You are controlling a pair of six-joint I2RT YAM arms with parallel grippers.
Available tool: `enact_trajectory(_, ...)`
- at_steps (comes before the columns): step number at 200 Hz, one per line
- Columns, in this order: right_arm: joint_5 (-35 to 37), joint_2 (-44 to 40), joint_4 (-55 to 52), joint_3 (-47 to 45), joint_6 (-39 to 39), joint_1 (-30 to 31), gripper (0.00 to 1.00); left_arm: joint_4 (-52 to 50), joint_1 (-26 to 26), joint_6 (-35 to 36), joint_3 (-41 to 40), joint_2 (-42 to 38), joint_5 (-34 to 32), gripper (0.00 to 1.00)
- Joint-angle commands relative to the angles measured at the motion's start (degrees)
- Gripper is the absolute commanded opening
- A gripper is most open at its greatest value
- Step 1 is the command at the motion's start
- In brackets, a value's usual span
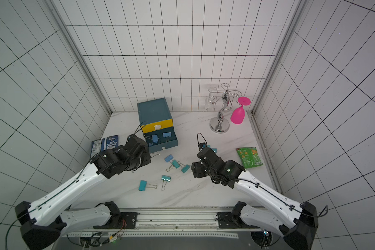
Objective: Put the binder clips in the drawer according to color
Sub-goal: Pick up the binder clip at the center of the board, then place the binder clip in the drawer.
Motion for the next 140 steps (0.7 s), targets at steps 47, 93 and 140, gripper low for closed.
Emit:
enact_trajectory(47,-0.32,0.11,0.79,2.79,-1.52,-1.86,0.70,4.47,10.28,13.59,10.91,12.28,4.32,0.21)
enact_trajectory(93,-0.58,-0.07,0.42,3.18,-2.26,-3.33,0.70,8.97,13.23,14.76,12.96,19.65,5.23,0.22)
enact_trajectory(140,-1.11,-0.07,-0.04,3.30,-2.95,-4.79,0.70,8.02,15.72,14.41,17.80,26.09,6.64,0.56)
